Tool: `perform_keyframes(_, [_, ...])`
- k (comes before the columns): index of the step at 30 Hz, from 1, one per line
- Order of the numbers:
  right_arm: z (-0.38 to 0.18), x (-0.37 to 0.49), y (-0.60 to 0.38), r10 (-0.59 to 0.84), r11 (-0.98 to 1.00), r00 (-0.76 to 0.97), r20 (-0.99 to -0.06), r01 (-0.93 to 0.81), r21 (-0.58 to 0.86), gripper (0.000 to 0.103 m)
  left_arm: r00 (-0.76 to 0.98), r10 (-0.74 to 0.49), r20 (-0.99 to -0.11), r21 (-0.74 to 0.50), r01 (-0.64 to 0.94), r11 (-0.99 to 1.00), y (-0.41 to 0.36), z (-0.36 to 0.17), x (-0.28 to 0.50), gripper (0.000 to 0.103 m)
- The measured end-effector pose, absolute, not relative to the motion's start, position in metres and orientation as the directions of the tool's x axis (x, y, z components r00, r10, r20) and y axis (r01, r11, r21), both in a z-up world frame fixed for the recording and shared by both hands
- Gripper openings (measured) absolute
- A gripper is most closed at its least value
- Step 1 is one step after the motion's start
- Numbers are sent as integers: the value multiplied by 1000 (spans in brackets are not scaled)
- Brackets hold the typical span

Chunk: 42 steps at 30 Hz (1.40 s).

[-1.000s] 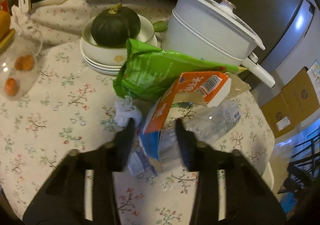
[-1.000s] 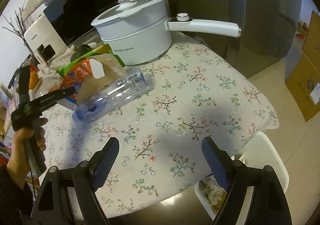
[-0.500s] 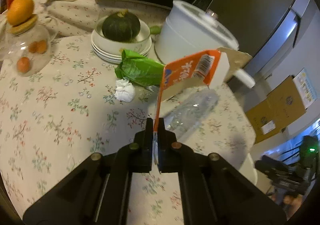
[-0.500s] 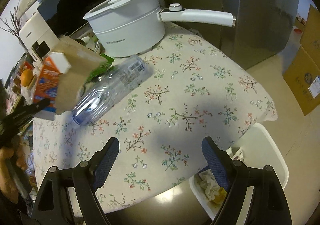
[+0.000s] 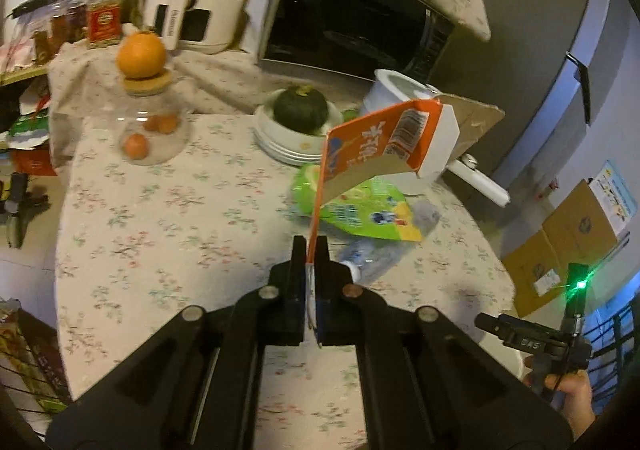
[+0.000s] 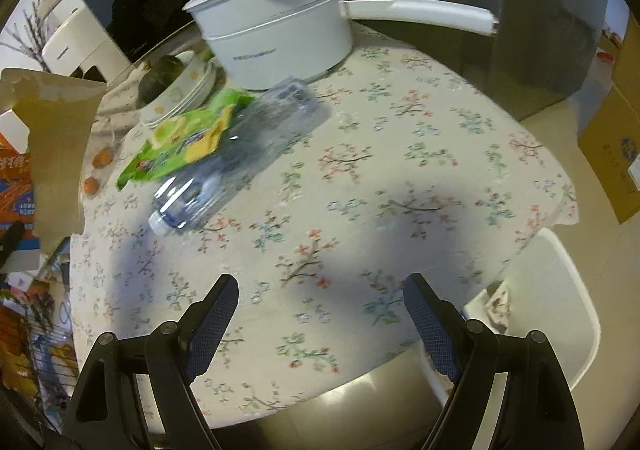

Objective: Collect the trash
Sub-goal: 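Grasp the torn orange carton with the left gripper while the right grasps the green snack bag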

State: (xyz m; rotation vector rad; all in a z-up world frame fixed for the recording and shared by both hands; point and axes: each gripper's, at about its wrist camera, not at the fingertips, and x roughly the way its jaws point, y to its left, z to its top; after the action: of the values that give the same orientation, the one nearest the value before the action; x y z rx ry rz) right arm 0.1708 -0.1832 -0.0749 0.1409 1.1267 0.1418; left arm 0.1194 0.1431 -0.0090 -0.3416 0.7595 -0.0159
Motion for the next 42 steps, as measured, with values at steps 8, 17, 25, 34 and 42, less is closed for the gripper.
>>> perform_keyframes(8, [-59,199,-131,208,977,484,-850,-141,159,86,724,-77,-685,-312,-196,930,189,-20,115,4])
perform_keyframes(17, [-78,221,-5,174,938,525,-833,-347,-22,86,720,-21,-694,-301,-263,917,213,-24,115,4])
perform_keyframes(25, [-108,253,42,41,910,572,-819,-360,-206,85,706,-24,-708,-325,-296,898,228,-30,118,4])
perform_keyframes(34, [-123,280,57,-42,876,605,-795,-361,-320,56,687,-49,-725,-345,-300,889,225,-36,124,4])
perform_keyframes(42, [-104,277,50,-14,869,624,-781,-379,-319,11,684,-69,-726,-354,-286,890,219,-35,125,4])
